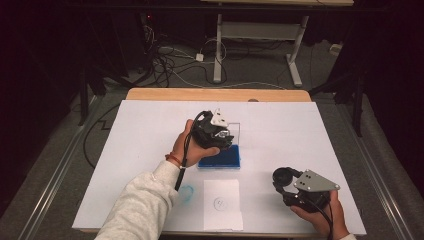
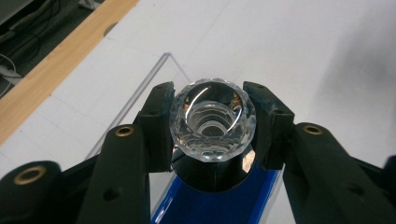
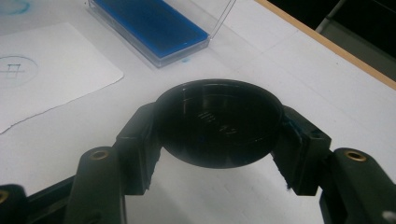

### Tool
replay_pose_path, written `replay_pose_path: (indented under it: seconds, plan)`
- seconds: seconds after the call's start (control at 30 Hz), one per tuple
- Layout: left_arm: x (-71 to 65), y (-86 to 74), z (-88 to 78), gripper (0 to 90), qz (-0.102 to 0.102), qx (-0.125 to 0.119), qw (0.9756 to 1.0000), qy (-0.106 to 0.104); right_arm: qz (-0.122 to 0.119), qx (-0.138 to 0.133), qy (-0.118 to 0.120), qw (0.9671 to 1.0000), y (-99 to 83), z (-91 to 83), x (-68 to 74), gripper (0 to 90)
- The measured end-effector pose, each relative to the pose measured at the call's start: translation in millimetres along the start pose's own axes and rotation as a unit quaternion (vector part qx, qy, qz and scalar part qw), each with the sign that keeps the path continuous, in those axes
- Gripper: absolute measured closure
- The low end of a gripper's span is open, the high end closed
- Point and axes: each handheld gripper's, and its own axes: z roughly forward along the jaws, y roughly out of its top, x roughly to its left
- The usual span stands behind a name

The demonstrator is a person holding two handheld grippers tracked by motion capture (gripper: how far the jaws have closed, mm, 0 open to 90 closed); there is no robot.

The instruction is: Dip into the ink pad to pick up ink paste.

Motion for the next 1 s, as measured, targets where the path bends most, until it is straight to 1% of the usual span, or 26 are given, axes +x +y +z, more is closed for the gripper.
replay_pose_path:
  seconds: [0.07,0.2,0.3,0.33,0.47,0.53,0.57,0.6,0.63,0.67,0.73,0.9,0.93,1.0]
  plan:
    - [0.1,5.1,-4.1,54.6,0.007,-0.002,1.0000,-0.002,-0.001,0.002,0.001,1.0000,-0.3,0.5,0.1,38.7]
    - [0.1,13.2,-11.0,54.6,0.012,-0.009,0.9999,-0.005,-0.001,0.004,0.002,1.0000,-0.3,1.4,0.5,38.7]
    - [-1.1,14.9,-10.3,54.6,0.016,-0.005,0.9998,-0.012,-0.003,0.005,0.002,1.0000,-0.3,1.9,0.9,38.7]
    - [-1.6,14.2,-8.5,54.6,0.015,-0.003,0.9998,-0.013,-0.003,0.005,0.002,1.0000,-0.3,1.8,0.9,38.8]
    - [-2.8,5.8,3.6,54.6,0.010,0.005,0.9997,-0.020,-0.002,0.006,0.005,1.0000,-0.7,1.8,0.8,38.7]
    - [-3.9,-0.1,11.1,54.5,0.005,0.007,0.9995,-0.030,-0.001,0.006,0.004,1.0000,-0.8,1.9,1.0,38.7]
    - [-5.2,-3.2,15.2,54.5,0.005,0.008,0.9995,-0.030,-0.002,0.007,0.004,1.0000,-0.8,2.1,0.9,38.7]
    - [-6.2,-6.2,19.1,54.6,0.005,0.012,0.9994,-0.032,-0.003,0.007,0.005,1.0000,-1.0,2.2,0.8,38.7]
    - [-7.4,-9.1,22.9,54.6,0.007,0.017,0.9993,-0.033,0.001,0.008,0.004,1.0000,-1.1,2.4,1.3,38.7]
    - [-8.6,-11.9,26.7,54.6,0.009,0.023,0.9993,-0.029,0.001,0.009,0.005,0.9999,-1.2,2.6,1.3,38.7]
    - [-9.7,-17.2,33.2,54.6,0.007,0.031,0.9990,-0.031,0.002,0.011,0.005,0.9999,-1.4,3.1,1.5,38.7]
    - [-10.4,-29.2,43.6,54.6,-0.002,0.038,0.9984,-0.040,-0.004,0.013,0.007,0.9999,-1.7,4.4,1.6,38.7]
    - [-10.6,-31.0,44.2,54.6,-0.003,0.040,0.9985,-0.038,-0.004,0.013,0.007,0.9999,-1.9,4.5,1.5,38.7]
    - [-9.8,-34.1,44.4,54.6,-0.007,0.038,0.9985,-0.040,-0.004,0.014,0.006,0.9999,-2.2,4.6,1.2,38.7]
